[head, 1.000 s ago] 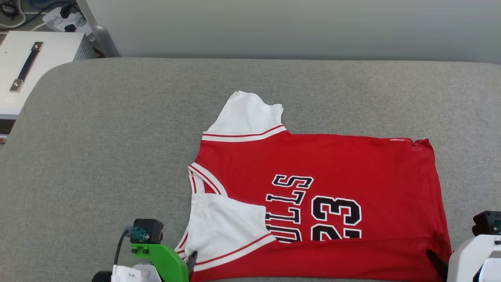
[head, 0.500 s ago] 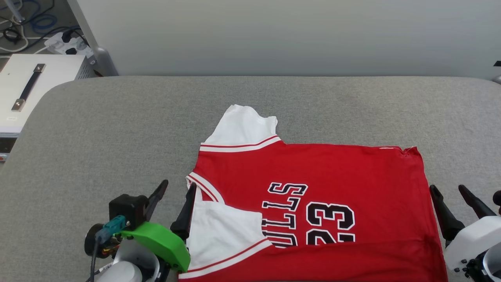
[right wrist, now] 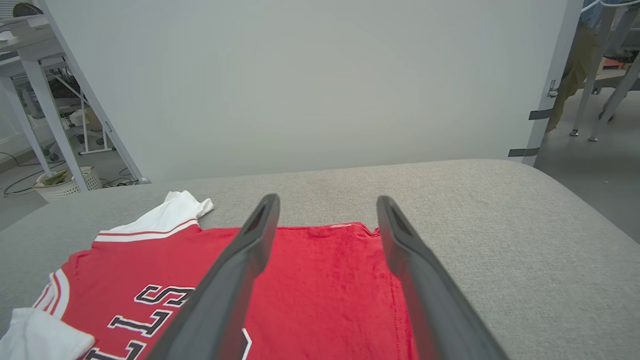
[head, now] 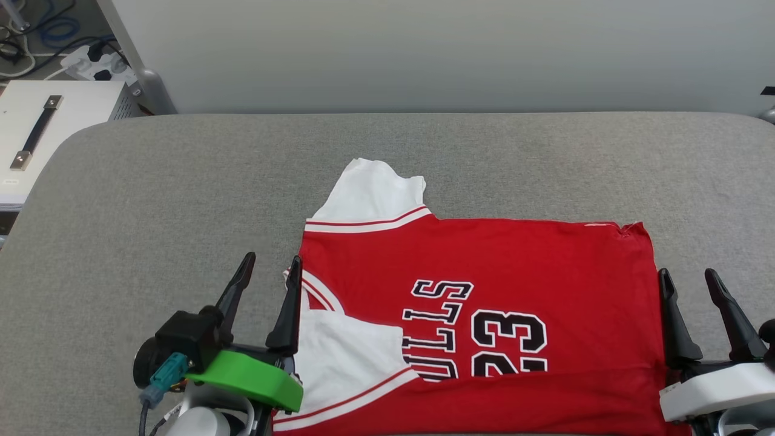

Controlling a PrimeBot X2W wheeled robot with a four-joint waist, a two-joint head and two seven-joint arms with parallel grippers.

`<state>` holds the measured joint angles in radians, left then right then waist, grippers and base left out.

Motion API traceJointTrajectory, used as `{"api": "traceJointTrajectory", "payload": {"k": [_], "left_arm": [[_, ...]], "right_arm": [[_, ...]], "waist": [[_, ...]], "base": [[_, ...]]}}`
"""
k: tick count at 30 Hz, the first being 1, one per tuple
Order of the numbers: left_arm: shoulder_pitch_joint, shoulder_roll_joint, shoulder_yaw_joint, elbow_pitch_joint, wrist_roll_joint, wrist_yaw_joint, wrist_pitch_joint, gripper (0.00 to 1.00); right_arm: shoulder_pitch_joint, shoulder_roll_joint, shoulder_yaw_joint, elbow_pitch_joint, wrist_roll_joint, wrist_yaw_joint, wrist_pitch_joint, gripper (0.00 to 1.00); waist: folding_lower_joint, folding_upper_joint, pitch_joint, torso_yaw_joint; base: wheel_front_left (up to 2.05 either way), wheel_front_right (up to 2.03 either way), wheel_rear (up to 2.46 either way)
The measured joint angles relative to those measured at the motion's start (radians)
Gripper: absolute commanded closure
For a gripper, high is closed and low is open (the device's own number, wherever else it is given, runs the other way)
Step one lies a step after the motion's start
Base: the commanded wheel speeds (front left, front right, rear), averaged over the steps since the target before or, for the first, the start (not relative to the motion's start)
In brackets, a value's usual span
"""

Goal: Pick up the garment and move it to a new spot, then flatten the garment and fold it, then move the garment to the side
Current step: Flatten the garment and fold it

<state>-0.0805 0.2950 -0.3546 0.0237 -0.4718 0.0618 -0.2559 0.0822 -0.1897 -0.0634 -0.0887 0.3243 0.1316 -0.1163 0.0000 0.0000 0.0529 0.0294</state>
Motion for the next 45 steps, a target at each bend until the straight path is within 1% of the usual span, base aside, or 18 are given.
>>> {"api": "traceJointTrajectory", "payload": {"k": [6, 10, 12, 16, 21, 24, 26, 29, 31, 33, 36, 38, 40, 45], "left_arm": [[0.046, -0.094, 0.107, 0.016, 0.087, -0.108, 0.0, 0.0], [0.06, -0.144, 0.16, 0.037, 0.124, -0.149, 0.0, 0.0], [0.061, -0.157, 0.174, 0.044, 0.14, -0.164, 0.0, 0.0], [0.061, -0.178, 0.193, 0.057, 0.163, -0.179, 0.0, 0.0], [0.058, -0.187, 0.2, 0.072, 0.178, -0.182, 0.0, 0.0], [0.045, -0.181, 0.194, 0.1, 0.177, -0.185, 0.0, 0.0], [0.009, -0.155, 0.16, 0.115, 0.174, -0.187, 0.0, 0.0], [-0.078, -0.089, 0.096, 0.144, 0.162, -0.19, 0.031, 0.0], [-0.149, -0.048, 0.077, 0.161, 0.131, -0.19, 0.091, 0.0], [-0.241, 0.0, 0.048, 0.174, 0.104, -0.19, 0.174, 0.0], [-0.392, 0.063, 0.006, 0.172, 0.054, -0.19, 0.246, 0.0], [-0.497, 0.11, -0.031, 0.176, 0.035, -0.19, 0.308, 0.0], [-0.597, 0.147, -0.067, 0.203, -0.021, -0.19, 0.407, 0.0], [-0.775, 0.221, -0.156, 0.305, -0.127, -0.19, 0.649, 0.0]], "right_arm": [[0.001, 0.02, 0.012, 0.03, -0.036, 0.0, -0.077, 0.0], [0.002, 0.02, 0.02, 0.059, -0.04, 0.0, -0.1, 0.0], [0.002, 0.019, 0.026, 0.066, -0.04, 0.0, -0.106, 0.0], [0.002, 0.018, 0.032, 0.074, -0.04, 0.0, -0.114, 0.0], [-0.003, 0.015, 0.041, 0.077, -0.04, 0.0, -0.117, 0.0], [-0.007, 0.01, 0.05, 0.076, -0.04, 0.0, -0.116, 0.0], [-0.016, 0.008, 0.055, 0.07, -0.04, 0.0, -0.108, 0.0], [-0.034, 0.005, 0.063, 0.054, -0.04, 0.0, -0.097, 0.0], [-0.046, 0.001, 0.07, 0.044, -0.04, 0.0, -0.09, 0.0], [-0.06, 0.0, 0.074, 0.029, -0.04, 0.0, -0.084, 0.0], [-0.087, 0.004, 0.085, 0.01, -0.04, 0.0, -0.081, 0.0], [-0.102, 0.01, 0.093, 0.003, -0.041, 0.0, -0.081, 0.0], [-0.112, 0.02, 0.098, 0.002, -0.041, 0.0, -0.081, 0.0], [-0.132, 0.029, 0.121, 0.007, -0.041, 0.0, -0.088, 0.0]], "waist": [[0.0, 0.0, 0.001, -0.002], [0.0, 0.0, 0.001, -0.002], [0.0, 0.0, 0.001, -0.004], [0.0, 0.0, 0.003, -0.007], [0.0, 0.0, 0.014, -0.014], [0.0, 0.0, 0.029, -0.02], [0.0, 0.0, 0.043, -0.026], [0.0, 0.0, 0.069, -0.036], [0.0, 0.0, 0.089, -0.045], [0.0, 0.0, 0.114, -0.055], [0.0, 0.0, 0.153, -0.072], [0.0, 0.0001, 0.179, -0.086], [0.0, 0.0, 0.205, -0.104], [0.0, 0.0, 0.26, -0.154]], "base": [[0.0, 0.0, 0.0], [0.0, 0.0, 0.0], [0.0, 0.0, 0.0], [0.0, 0.0, 0.0], [0.0, 0.0, 0.0], [0.0, 0.0, 0.0], [0.0, 0.0, 0.0], [0.0, 0.0, 0.0], [0.0, 0.0, 0.0], [0.0, 0.0, 0.0], [0.0, 0.0, 0.0], [0.0, 0.0, 0.0], [0.0, 0.0, 0.0], [0.0, 0.0, 0.0]]}}
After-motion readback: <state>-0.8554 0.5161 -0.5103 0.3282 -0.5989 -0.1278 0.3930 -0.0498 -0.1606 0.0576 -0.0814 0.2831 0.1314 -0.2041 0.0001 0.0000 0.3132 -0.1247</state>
